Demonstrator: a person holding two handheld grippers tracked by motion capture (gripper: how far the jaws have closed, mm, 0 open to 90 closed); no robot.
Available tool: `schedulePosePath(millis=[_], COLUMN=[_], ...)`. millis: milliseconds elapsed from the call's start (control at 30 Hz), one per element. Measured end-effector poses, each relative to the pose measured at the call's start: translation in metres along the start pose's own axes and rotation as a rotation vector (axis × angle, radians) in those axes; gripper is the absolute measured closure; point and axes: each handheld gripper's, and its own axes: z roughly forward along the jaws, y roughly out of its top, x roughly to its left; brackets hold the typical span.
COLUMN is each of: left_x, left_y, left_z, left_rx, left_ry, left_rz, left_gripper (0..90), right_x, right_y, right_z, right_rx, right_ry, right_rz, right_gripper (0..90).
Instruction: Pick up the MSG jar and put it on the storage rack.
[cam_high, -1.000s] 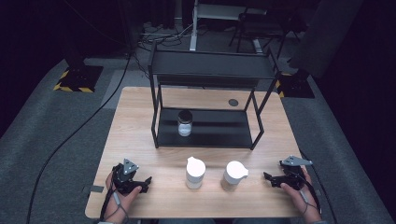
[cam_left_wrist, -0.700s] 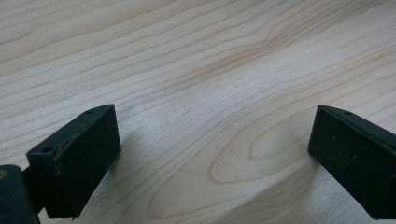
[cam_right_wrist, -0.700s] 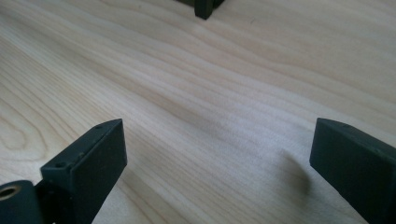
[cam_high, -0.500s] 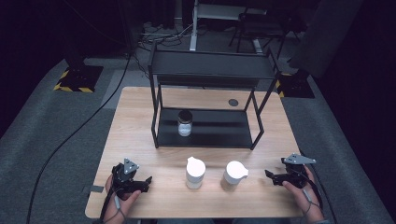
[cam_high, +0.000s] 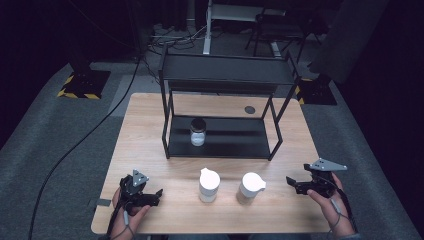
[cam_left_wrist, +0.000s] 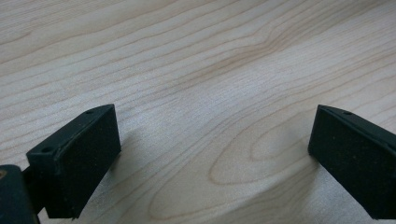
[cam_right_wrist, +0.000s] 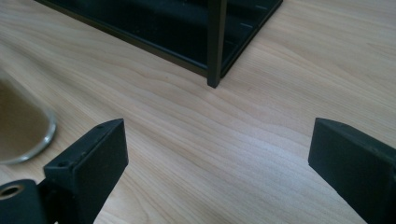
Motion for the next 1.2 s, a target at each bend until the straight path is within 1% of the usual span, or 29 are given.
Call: schedulePosePath(millis=[100,233,467,633,800,967,1100,1200], left_x=[0.0,0.0,0.0,0.0,0.0,0.0,0.0,0.0], left_y=[0.0,0.0,0.0,0.0,0.0,0.0,0.0,0.0], left_z=[0.0,0.0,0.0,0.0,0.0,0.0,0.0,0.0], left_rx=[0.0,0.0,0.0,0.002,0.002,0.002,0.002,0.001], left_ry=[0.0,0.0,0.0,0.0,0.0,0.0,0.0,0.0], left_rz=[0.0,0.0,0.0,0.002,0.002,0.002,0.002,0.002], left_gripper=[1.9,1.9,1.9,1.9,1.9,1.9,1.9,1.9], right_x=[0.002,0.004,0.01,0.015,0.021,0.027,0.031,0.035], right_y=[0.007,0.016,0.031,0.041,0.051,0.057,0.064,0.068], right_z=[-0.005,-0.011,-0.017,-0.022,-0.026,-0.028,-0.031,-0.032], right_rx=[0.003,-0.003,-0.004,-0.011,-0.033,-0.03,-0.052,-0.056], right_ry=[-0.009,-0.013,-0.012,-0.002,0.003,0.018,0.032,0.038], right_rz=[-0.013,-0.019,-0.037,-0.037,-0.046,-0.054,-0.05,-0.06], right_gripper=[4.7,4.8,5.3,5.4,6.3,6.3,6.3,6.3])
